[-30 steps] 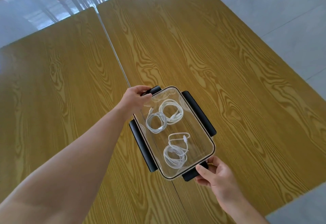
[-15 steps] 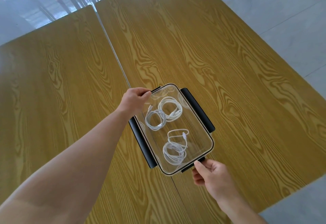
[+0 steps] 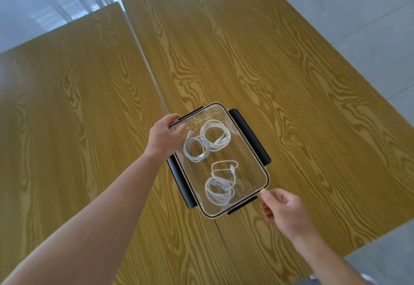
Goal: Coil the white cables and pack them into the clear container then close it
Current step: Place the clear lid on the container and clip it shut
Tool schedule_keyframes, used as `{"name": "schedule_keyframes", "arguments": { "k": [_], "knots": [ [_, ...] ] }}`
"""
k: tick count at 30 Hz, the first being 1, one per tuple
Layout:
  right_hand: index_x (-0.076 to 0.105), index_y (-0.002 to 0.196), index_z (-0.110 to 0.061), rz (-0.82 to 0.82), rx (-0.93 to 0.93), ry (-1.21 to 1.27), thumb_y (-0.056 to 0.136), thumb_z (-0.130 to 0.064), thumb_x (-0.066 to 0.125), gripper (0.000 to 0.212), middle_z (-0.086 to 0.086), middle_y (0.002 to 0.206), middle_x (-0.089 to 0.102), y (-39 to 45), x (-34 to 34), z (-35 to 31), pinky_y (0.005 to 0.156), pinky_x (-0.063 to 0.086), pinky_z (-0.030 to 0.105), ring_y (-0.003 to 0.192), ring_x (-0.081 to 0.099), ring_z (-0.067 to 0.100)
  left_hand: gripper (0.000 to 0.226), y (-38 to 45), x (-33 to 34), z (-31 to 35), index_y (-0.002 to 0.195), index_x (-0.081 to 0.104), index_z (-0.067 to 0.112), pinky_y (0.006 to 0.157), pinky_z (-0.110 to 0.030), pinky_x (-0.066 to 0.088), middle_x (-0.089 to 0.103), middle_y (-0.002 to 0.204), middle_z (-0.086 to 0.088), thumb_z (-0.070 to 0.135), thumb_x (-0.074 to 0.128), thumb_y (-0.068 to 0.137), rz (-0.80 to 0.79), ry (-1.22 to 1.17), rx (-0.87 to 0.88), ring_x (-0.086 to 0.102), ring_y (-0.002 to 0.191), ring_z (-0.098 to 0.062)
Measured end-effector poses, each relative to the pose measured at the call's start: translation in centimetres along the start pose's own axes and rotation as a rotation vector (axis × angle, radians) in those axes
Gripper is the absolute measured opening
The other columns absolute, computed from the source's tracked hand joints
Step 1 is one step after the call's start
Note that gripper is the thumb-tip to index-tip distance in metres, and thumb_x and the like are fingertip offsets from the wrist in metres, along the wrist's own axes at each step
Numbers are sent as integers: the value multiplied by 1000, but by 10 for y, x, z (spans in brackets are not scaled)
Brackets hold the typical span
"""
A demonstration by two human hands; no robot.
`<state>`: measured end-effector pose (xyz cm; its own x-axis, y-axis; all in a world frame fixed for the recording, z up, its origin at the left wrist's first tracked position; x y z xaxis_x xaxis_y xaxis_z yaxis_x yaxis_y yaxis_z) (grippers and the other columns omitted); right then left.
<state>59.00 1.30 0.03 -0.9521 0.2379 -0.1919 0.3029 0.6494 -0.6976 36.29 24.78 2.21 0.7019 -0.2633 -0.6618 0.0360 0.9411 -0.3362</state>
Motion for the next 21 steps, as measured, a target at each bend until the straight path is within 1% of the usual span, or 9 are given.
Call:
{"name": "schedule_keyframes", "arguments": {
  "k": [1,3,5,8,10,12,15,19,21],
  "knots": [
    [67,80,-6,49,-38,-12,95,-32,62,31,5,67,65,2,-5,-6,66,51,37,64,59,20,49,-8,-2,-4,138,55,17,106,-30,42,62,131,2,30,65,92,21,16,0,55,124,-15],
    [69,88,-15,136,-132,-70,96,-32,61,20,-2,77,69,7,-13,-23,66,49,23,70,63,15,57,-25,-6,-14,142,50,17,107,-31,41,60,135,0,30,69,90,64,27,-15,54,127,-16],
    [69,105,-21,198,-233,-149,95,-31,62,15,-9,92,71,13,-16,-42,71,46,13,85,66,5,65,-43,-8,-25,145,46,17,106,-33,42,58,137,-2,32,73,87,102,16,-49,53,126,-16],
    [64,128,-18,222,-346,-253,94,-30,64,36,-9,115,68,26,-13,-66,90,49,21,104,65,8,70,-70,-5,-38,144,47,17,100,-32,45,58,132,-2,36,76,84,159,2,-97,55,118,-16],
    [62,133,-15,202,-388,-303,94,-28,65,41,-4,123,68,33,-9,-78,99,50,26,112,64,12,62,-84,-1,-40,136,54,17,91,-28,47,63,122,2,37,78,82,185,-25,-119,59,107,-13],
    [64,132,-14,178,-413,-356,93,-26,67,41,-1,125,70,39,-5,-86,100,49,26,114,65,12,53,-94,4,-37,128,61,17,84,-24,49,68,108,6,33,78,81,184,-82,-158,64,97,-8],
    [67,128,-14,149,-408,-431,91,-23,69,37,0,121,72,46,1,-89,93,47,19,109,67,11,49,-103,12,-32,127,63,16,83,-25,52,69,97,11,27,78,82,173,-140,-201,65,91,-2],
    [66,129,-14,109,-357,-417,90,-17,69,38,2,118,73,58,4,-86,96,52,26,103,68,13,48,-104,16,-30,128,63,15,79,-19,52,69,95,14,20,77,83,198,-254,-252,65,89,1],
    [65,129,-12,80,-336,-401,90,-13,69,39,3,117,73,61,5,-86,98,54,32,102,68,12,48,-104,17,-31,129,62,15,86,-26,57,71,100,10,17,77,83,197,-326,-276,68,93,-3]
  ]
}}
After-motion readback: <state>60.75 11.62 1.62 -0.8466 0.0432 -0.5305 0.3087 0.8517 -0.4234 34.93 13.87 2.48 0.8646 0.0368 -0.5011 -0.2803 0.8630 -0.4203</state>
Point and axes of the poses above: each hand's wrist, its own y-axis towards the middle knuckle, its own x-axis out of the palm, z = x × y, the point moved 2 cm from there along y, towards the middle knuckle
